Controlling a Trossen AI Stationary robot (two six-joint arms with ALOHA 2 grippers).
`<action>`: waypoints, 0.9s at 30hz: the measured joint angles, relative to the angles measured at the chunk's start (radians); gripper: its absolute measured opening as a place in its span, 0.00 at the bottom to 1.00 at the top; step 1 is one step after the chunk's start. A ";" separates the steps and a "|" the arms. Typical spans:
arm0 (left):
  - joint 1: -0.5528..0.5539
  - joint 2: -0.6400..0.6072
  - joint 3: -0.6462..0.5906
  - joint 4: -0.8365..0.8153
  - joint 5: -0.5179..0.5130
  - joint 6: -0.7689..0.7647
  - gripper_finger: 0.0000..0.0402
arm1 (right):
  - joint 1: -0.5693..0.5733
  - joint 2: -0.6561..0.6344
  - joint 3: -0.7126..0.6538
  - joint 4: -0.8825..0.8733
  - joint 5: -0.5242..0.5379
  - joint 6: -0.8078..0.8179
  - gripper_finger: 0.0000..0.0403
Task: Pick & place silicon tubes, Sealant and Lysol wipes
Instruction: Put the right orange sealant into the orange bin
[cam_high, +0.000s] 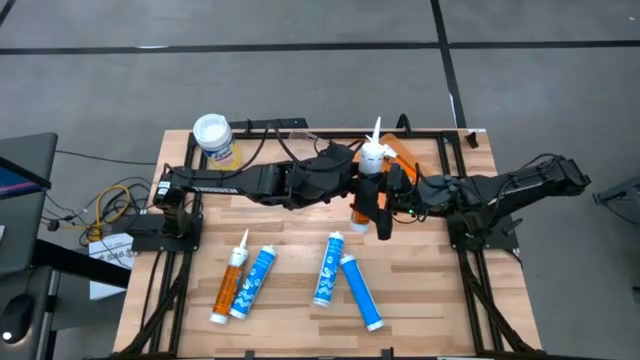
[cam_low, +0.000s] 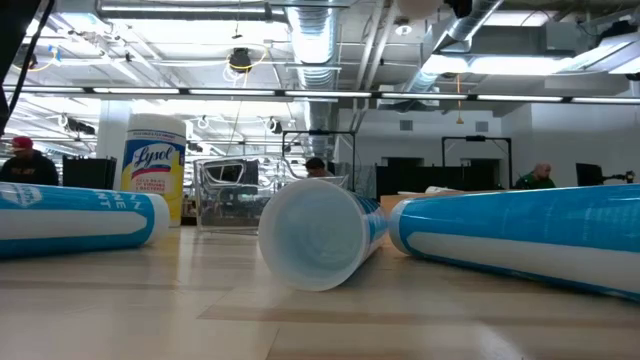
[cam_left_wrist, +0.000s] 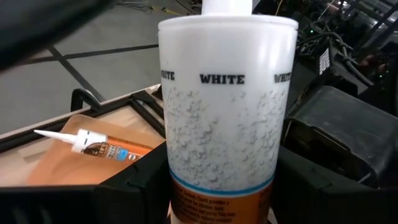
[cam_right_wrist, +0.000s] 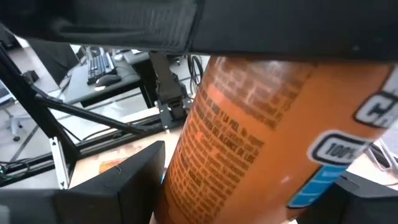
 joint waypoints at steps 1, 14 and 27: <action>0.000 0.000 0.000 0.000 0.001 0.002 0.49 | 0.000 0.000 0.000 0.000 0.000 0.001 0.68; -0.001 -0.001 0.001 -0.020 0.014 0.014 0.68 | -0.001 0.001 -0.001 -0.016 0.011 -0.010 0.47; -0.001 -0.001 0.001 -0.073 -0.010 0.021 0.69 | 0.000 -0.001 -0.001 -0.061 0.055 0.005 0.47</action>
